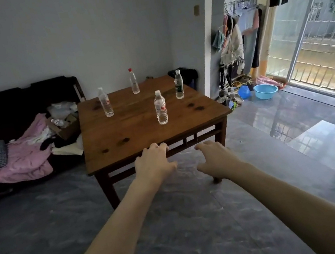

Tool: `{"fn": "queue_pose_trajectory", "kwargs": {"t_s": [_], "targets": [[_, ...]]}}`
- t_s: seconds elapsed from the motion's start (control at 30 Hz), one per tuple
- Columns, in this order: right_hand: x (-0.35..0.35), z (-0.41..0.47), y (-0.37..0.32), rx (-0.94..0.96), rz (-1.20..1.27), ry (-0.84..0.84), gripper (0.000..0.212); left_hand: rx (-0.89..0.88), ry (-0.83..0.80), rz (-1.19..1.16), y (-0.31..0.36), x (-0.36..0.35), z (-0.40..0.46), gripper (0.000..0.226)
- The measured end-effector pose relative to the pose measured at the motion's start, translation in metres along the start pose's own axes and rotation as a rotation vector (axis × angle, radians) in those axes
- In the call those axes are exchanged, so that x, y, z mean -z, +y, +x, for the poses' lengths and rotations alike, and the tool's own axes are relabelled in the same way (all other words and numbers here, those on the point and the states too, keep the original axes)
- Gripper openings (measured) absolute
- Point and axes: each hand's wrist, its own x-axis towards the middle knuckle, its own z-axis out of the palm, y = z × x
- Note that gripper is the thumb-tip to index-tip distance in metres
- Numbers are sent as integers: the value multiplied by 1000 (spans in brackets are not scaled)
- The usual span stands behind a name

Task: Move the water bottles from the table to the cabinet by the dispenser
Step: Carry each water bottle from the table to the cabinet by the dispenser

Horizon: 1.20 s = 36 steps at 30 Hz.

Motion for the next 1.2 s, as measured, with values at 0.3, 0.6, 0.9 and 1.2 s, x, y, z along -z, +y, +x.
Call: {"fn": "queue_pose_trajectory", "kwargs": {"t_s": [0.3,0.6,0.9,1.2], "targets": [[47,168,51,53,-8,1,55,64,30,21,20,15,162,51],[48,296,66,81,16,-60,60,165,55,23,-1,17,282,57],[38,444,71,77,-45,-108,66,143,31,66,-47,7,418,55],[33,587,64,49,-52,-141,65,87,-70,88,-79,-11,549,59]]}}
